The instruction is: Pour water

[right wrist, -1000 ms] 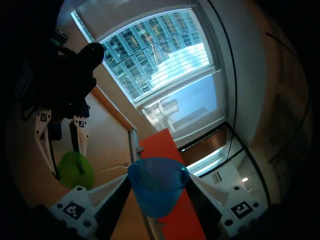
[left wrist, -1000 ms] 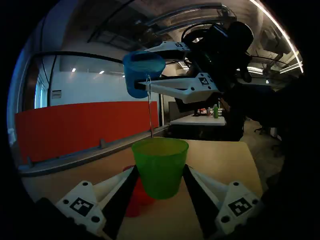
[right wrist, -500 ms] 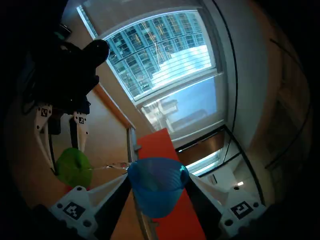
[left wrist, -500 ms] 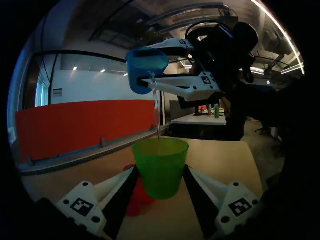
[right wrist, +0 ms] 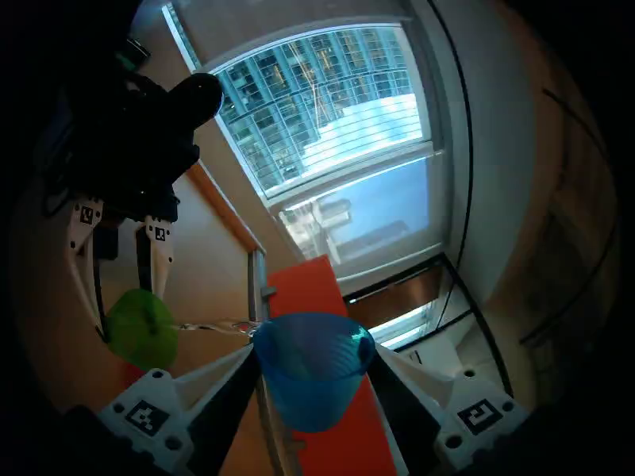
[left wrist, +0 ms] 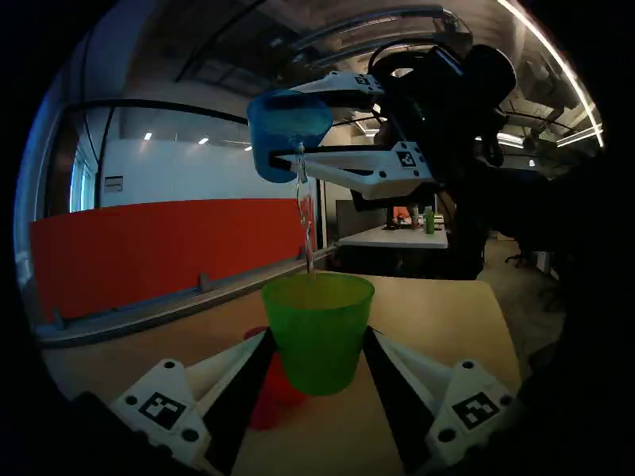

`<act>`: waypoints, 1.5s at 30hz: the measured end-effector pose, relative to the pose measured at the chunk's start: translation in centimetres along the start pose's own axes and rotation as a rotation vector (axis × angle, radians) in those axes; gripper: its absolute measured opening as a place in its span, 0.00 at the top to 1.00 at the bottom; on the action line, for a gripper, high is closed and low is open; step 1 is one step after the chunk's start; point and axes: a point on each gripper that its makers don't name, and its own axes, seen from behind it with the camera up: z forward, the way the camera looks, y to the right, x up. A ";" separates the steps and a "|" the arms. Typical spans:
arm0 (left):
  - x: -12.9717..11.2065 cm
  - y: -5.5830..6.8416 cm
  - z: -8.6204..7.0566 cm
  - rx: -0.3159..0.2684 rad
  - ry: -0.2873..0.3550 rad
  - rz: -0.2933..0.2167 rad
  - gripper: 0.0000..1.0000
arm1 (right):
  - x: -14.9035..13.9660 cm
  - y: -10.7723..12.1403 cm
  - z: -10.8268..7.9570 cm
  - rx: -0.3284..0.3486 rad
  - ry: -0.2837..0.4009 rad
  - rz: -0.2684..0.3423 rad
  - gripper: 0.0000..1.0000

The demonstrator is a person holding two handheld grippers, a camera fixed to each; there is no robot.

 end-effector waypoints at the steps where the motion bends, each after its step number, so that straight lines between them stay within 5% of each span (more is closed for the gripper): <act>1: 0.0 0.0 0.0 -0.001 0.001 -0.001 0.21 | 0.0 0.0 0.0 -0.001 0.000 -0.002 0.10; 45: 0.5 -0.3 -0.2 0.015 0.007 0.003 0.22 | 1.0 0.5 0.7 -0.024 0.008 -0.165 0.10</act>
